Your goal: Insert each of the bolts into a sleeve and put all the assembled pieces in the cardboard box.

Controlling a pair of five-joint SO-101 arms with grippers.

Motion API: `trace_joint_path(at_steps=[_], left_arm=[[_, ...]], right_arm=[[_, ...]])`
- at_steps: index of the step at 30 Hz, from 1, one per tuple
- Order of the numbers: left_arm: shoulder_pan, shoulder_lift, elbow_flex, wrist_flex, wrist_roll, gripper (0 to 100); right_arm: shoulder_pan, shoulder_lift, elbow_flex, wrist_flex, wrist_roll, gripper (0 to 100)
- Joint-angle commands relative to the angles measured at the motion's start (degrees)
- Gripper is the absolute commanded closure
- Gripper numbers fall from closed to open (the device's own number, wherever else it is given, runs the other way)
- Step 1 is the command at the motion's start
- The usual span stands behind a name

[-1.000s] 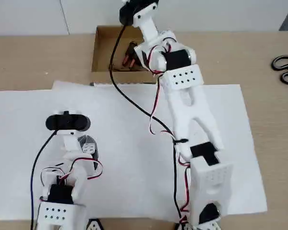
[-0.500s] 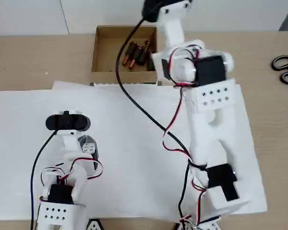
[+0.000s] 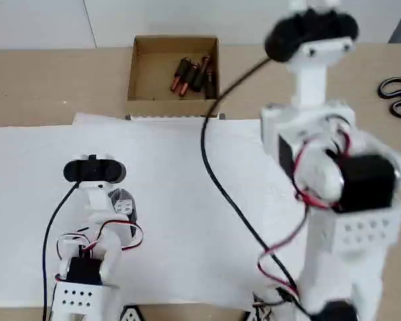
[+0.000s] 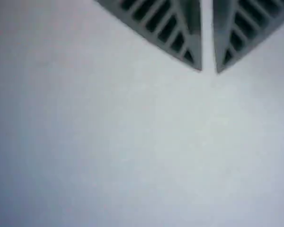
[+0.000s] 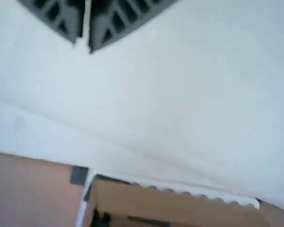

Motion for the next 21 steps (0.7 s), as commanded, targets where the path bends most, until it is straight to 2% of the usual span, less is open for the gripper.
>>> trace_joint_path(at_steps=[1, 12, 17, 21], left_arm=[[0.26, -0.62, -0.40, 0.09, -0.09, 99], [0.26, -0.62, -0.40, 0.09, -0.09, 99], [0.26, -0.62, -0.40, 0.09, -0.09, 99], [0.26, -0.62, -0.40, 0.09, -0.09, 99]], right_arm=[[2.51, -12.70, 15.03, -0.48, -0.88, 99.5], [14.46, -45.14, 64.97, -18.95, -0.53, 99.5], [15.08, -59.65, 84.92, -28.18, 3.16, 99.5], [14.90, -70.20, 96.79, -32.48, 3.16, 99.5]])
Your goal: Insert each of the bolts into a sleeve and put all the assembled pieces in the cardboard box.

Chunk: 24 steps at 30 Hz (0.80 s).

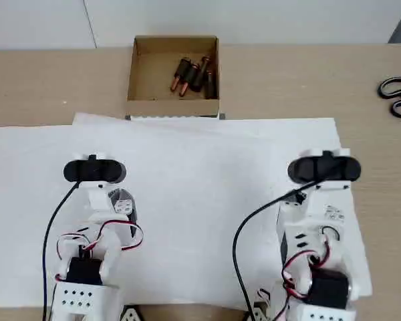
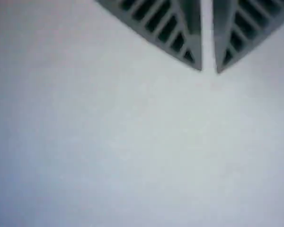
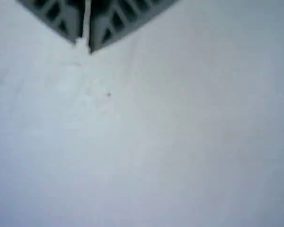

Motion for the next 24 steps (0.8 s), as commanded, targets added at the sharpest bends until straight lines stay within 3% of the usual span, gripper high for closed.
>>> trace_joint_path(at_steps=[1, 12, 24], left_arm=[[0.26, -0.62, -0.40, 0.09, -0.09, 99], [0.26, -0.62, -0.40, 0.09, -0.09, 99], [0.26, -0.62, -0.40, 0.09, -0.09, 99]], right_arm=[[0.31, -9.36, 9.67, -3.56, 0.97, 99.5], [0.31, -11.74, 23.91, -9.54, 2.37, 99.5], [-0.57, -12.18, 25.67, -14.46, 2.11, 99.5]])
